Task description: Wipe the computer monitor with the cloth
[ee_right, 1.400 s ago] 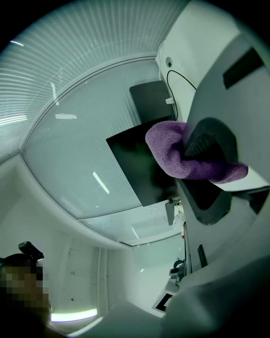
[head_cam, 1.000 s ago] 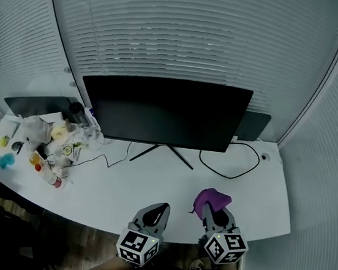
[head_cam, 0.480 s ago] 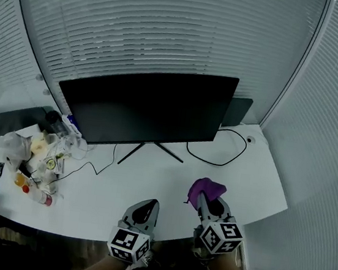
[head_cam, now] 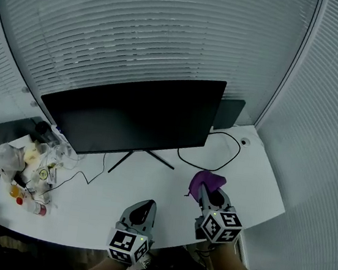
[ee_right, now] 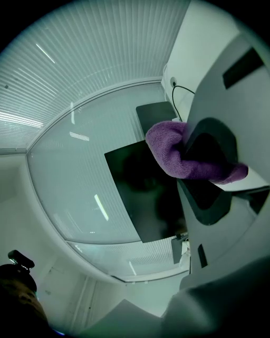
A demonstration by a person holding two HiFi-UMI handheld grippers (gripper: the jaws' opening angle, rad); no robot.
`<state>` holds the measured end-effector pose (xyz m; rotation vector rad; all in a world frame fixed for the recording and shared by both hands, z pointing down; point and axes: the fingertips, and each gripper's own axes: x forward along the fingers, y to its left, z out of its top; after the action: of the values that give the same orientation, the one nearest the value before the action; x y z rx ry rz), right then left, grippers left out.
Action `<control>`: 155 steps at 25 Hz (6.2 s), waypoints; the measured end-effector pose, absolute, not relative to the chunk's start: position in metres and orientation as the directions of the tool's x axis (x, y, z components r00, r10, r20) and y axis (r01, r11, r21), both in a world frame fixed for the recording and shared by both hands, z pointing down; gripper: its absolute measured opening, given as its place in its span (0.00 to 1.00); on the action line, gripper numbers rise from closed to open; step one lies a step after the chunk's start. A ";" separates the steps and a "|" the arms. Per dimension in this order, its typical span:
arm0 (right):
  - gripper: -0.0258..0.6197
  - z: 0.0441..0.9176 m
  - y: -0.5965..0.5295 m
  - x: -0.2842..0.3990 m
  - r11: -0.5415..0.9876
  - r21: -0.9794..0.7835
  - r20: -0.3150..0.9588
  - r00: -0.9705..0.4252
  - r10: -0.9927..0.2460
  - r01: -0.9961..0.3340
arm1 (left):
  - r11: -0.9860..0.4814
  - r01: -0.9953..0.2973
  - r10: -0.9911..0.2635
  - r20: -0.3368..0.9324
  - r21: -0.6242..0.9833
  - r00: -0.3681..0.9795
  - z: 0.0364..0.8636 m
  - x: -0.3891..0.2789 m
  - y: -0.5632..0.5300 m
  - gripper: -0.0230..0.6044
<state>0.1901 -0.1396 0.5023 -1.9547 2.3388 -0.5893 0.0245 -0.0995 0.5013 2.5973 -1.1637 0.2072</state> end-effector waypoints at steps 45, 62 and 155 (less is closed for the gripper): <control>0.16 0.625 -0.353 0.291 0.267 -0.303 0.393 -0.376 -0.839 -0.915 | -0.506 -0.841 -0.745 0.394 0.191 0.538 0.563 0.151 -0.216 0.05; 0.16 0.548 -0.356 0.288 0.328 -0.242 0.273 -0.388 -0.880 -0.913 | -0.522 -0.837 -0.772 0.325 0.166 0.546 0.526 0.148 -0.214 0.05; 0.16 0.251 -0.363 0.029 0.355 0.186 0.037 -0.355 -0.934 -0.916 | -0.492 -0.863 -0.866 0.041 0.113 0.499 0.359 -0.080 -0.194 0.05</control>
<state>0.0286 -0.3633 0.2510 -1.8525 2.6954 0.2189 -0.0799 -0.1943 0.3591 2.6155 -1.5157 -0.0322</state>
